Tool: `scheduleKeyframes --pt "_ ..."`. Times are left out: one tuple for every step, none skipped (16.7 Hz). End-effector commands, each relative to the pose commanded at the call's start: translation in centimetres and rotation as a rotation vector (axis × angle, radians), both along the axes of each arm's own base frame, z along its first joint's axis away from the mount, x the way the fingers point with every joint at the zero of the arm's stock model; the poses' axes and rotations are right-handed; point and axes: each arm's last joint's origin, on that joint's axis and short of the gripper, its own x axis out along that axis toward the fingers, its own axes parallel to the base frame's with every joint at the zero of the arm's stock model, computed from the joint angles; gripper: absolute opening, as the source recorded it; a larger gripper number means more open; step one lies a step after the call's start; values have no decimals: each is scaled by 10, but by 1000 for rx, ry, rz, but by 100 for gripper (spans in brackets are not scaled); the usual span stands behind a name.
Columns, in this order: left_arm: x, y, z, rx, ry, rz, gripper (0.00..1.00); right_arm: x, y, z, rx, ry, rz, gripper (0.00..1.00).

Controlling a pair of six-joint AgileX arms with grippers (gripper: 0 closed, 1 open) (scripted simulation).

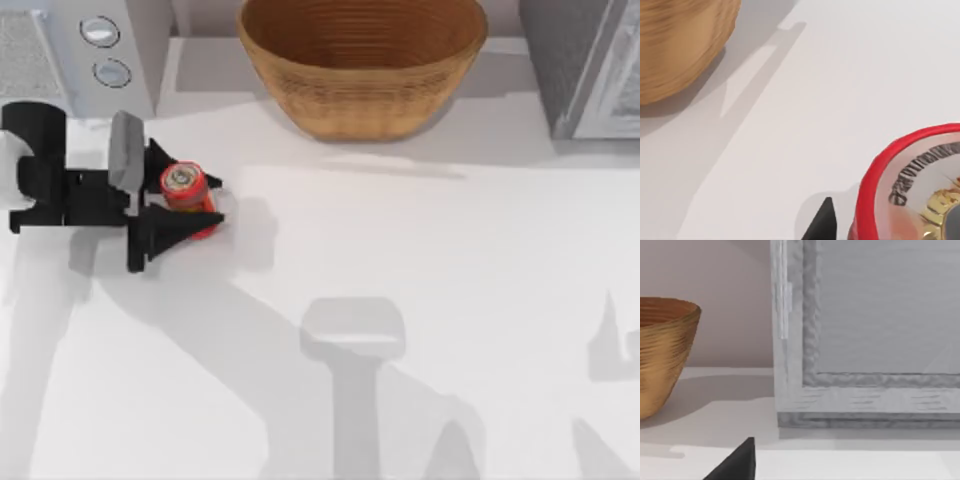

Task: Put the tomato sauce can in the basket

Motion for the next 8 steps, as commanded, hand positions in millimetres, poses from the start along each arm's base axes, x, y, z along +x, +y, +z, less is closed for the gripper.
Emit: scheduleKeyframes --pt "-2 4 1 3 -4 0 0 0 0 0 0 0 0 100" --pt "-4 9 1 6 -8 1 0 0 0 0 0 0 0 100" --pt "-7 15 3 9 -10 1 0 0 0 0 0 0 0 100" --pt "-10 21 5 12 -10 1 0 0 0 0 0 0 0 100" --pt "-15 27 8 14 -7 2 0 0 0 0 0 0 0 100" --pt "-20 34 11 16 -1 2 0 0 0 0 0 0 0 100" --pt "-26 40 15 16 7 3 0 0 0 0 0 0 0 100" --pt "-33 47 21 16 16 3 0 0 0 0 0 0 0 100"
